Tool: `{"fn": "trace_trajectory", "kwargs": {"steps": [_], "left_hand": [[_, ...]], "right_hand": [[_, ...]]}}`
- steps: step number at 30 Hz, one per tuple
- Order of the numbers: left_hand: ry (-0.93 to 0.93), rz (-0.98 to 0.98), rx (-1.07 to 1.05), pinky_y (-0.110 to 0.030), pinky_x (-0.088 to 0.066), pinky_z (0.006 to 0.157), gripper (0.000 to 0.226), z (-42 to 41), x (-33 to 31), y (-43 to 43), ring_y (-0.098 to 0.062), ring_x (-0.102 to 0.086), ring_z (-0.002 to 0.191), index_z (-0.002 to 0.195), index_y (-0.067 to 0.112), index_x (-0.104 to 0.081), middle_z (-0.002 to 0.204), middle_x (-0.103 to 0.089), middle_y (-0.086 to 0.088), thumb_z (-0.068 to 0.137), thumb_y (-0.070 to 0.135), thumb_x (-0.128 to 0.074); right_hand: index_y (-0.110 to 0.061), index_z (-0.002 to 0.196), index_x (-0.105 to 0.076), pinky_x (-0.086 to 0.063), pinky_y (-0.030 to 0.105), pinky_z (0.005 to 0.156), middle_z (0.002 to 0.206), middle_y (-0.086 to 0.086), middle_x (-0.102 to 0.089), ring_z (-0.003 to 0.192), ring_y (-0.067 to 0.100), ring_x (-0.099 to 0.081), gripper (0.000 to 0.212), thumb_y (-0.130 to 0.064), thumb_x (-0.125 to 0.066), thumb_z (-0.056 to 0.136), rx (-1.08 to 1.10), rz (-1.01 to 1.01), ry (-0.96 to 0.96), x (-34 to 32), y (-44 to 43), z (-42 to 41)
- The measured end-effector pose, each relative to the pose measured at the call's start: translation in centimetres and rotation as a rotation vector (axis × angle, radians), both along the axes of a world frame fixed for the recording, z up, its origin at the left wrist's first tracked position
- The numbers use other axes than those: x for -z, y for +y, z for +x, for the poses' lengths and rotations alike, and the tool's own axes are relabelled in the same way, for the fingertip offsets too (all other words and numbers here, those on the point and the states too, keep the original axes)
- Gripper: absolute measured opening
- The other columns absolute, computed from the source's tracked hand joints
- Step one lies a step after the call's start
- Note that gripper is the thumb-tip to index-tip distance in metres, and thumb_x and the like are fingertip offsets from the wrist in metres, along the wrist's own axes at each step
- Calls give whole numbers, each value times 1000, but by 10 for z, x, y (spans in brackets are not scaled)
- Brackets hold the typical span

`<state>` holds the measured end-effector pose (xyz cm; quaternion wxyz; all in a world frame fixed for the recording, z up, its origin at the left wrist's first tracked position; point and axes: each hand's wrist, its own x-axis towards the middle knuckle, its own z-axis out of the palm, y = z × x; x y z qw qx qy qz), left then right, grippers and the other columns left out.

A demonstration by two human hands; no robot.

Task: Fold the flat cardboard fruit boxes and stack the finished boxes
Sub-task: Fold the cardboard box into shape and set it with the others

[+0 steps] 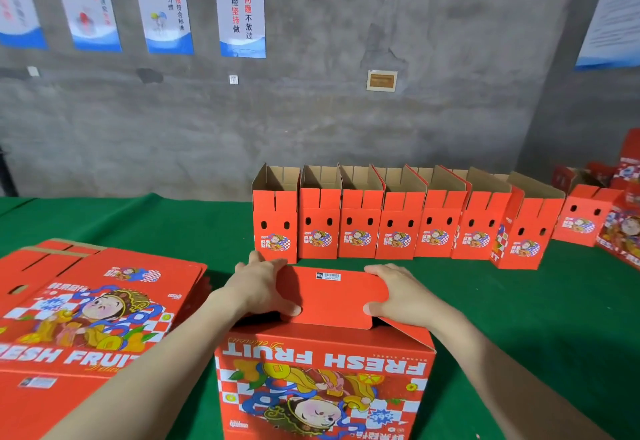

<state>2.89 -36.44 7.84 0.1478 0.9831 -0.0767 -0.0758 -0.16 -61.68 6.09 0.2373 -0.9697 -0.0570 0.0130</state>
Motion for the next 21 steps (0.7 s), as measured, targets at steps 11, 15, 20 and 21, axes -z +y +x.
{"fn": "trace_trajectory", "kwargs": {"steps": [11, 15, 20, 21], "left_hand": [[-100, 51, 3, -46, -41, 102, 95, 1, 9, -1, -36, -42, 120, 143, 28, -31, 131, -35, -11, 65, 55, -79], [-78, -225, 12, -31, -38, 106, 92, 6, 2, 18, -27, -48, 119, 148, 24, -28, 136, -37, -12, 73, 44, -77], [9, -384, -185, -28, -47, 71, 41, 5, 15, 45, -22, -65, 81, 93, 11, -66, 90, -69, -6, 86, 51, -60], [34, -393, -238, -30, -48, 73, 49, 5, 20, 47, -25, -66, 81, 86, 9, -67, 88, -70, -10, 89, 55, -53]], "right_hand": [[-28, 144, -27, -31, 42, 106, 141, -2, -40, 132, 20, -34, 73, -42, -65, 83, 71, -280, -103, 9, 12, 0], [-26, 143, -36, -34, 35, 105, 139, -3, -41, 130, 17, -38, 68, -38, -68, 84, 57, -27, -92, 8, 3, -3], [-20, 128, -53, -32, 34, 101, 139, 2, -50, 123, 17, -45, 35, -29, -58, 94, 381, 1052, -167, 18, -21, -10], [-16, 129, -53, -33, 38, 102, 137, 3, -51, 124, 21, -47, 34, -29, -53, 97, 477, 1088, -119, 28, -27, -14]]}}
